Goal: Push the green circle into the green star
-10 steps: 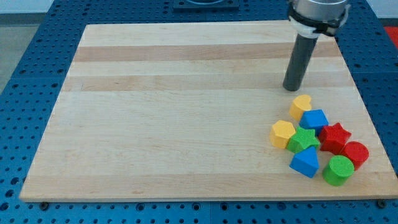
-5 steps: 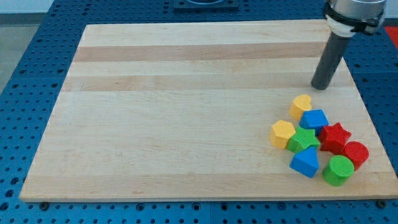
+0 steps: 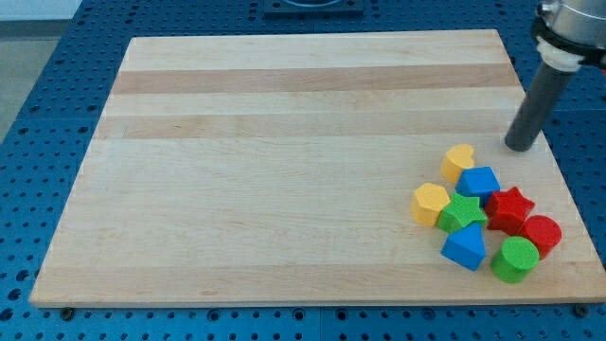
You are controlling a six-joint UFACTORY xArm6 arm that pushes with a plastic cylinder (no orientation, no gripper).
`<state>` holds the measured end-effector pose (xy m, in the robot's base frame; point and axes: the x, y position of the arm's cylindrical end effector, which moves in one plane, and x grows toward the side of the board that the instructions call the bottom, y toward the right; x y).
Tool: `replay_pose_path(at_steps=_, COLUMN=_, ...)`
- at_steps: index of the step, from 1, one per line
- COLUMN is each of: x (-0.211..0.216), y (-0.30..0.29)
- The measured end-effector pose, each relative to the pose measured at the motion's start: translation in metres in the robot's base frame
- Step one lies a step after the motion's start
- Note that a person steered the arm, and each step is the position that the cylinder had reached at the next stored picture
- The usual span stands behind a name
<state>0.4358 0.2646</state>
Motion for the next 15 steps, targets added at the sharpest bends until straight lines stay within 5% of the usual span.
replay_pose_path(at_steps=9, x=0.156, y=0.011)
replay_pose_path(at_steps=15, x=0.168, y=-0.069)
